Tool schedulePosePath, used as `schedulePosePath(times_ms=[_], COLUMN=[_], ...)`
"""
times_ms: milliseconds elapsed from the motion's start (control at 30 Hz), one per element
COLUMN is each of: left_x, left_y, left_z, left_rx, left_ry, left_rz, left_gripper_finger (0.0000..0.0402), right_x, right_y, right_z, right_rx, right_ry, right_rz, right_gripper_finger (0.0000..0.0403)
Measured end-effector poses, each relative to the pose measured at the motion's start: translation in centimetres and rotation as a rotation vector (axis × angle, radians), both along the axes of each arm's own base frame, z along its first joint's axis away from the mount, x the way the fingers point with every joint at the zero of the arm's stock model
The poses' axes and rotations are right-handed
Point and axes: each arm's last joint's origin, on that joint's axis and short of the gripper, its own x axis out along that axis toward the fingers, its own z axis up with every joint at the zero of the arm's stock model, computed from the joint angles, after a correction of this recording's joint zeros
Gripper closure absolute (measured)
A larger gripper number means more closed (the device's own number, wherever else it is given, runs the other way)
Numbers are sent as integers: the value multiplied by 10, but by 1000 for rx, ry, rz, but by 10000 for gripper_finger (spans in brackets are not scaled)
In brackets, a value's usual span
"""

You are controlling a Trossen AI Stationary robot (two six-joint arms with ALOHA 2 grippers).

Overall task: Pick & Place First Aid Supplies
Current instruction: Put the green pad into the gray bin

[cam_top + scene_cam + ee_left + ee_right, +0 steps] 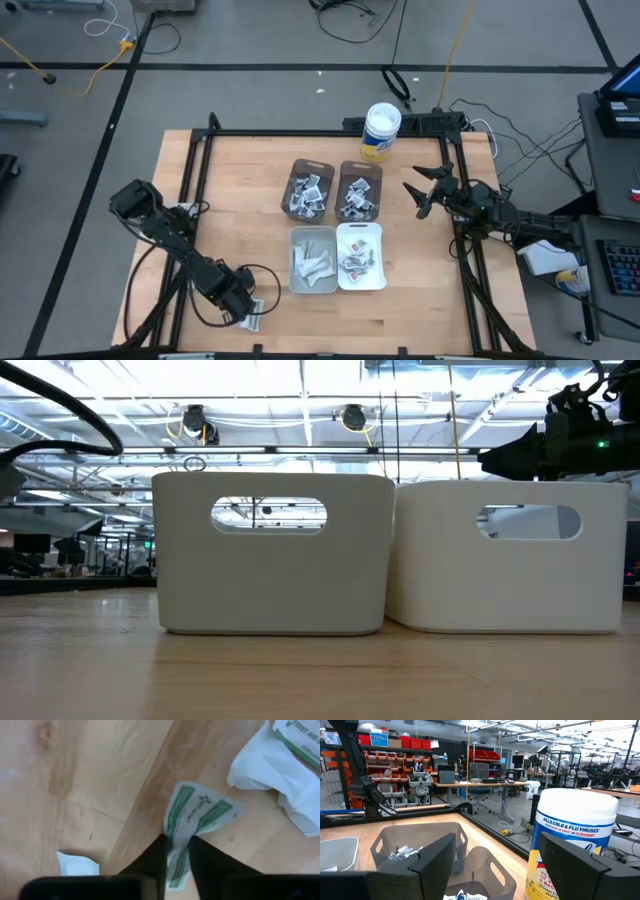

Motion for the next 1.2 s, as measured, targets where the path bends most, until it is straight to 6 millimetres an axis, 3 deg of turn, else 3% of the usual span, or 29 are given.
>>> schedulePosePath(times_ms=[267, 467, 633, 867, 967, 1200], left_x=[2, 6, 2, 0, 14, 76], left_y=[3, 11, 23, 35, 42, 59], left_z=[10, 45, 74, 101, 109, 120], left_rx=[-61, -121, -111, -80, -73, -92], left_ry=[0, -74, -64, -57, -49, -71], left_rz=[21, 68, 116, 146, 161, 161], left_gripper_finger=[395, 384, 397, 392, 397, 398], right_x=[0, 0, 0, 0, 0, 0], right_y=[0, 0, 0, 0, 0, 0], right_z=[0, 0, 0, 0, 0, 0], right_rx=[0, 0, 0, 0, 0, 0], right_ry=[0, 0, 0, 1, 0, 0], right_rz=[0, 0, 0, 0, 0, 0], right_gripper_finger=[124, 124, 124, 124, 124, 124])
